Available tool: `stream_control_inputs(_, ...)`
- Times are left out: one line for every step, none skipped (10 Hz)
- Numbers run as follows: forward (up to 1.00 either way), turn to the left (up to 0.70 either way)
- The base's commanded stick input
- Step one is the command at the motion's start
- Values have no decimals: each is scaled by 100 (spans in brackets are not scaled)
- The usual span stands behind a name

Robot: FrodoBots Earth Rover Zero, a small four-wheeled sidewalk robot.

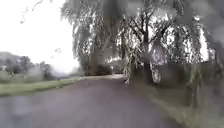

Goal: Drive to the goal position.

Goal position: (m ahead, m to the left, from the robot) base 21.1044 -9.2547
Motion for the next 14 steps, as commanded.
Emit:
stream_control_inputs(85, 0)
stream_control_inputs(85, 0)
stream_control_inputs(85, 0)
stream_control_inputs(85, 0)
stream_control_inputs(85, 0)
stream_control_inputs(85, 0)
stream_control_inputs(85, 0)
stream_control_inputs(85, 0)
stream_control_inputs(85, 0)
stream_control_inputs(85, 0)
stream_control_inputs(85, 0)
stream_control_inputs(85, 0)
stream_control_inputs(85, 0)
stream_control_inputs(85, 0)
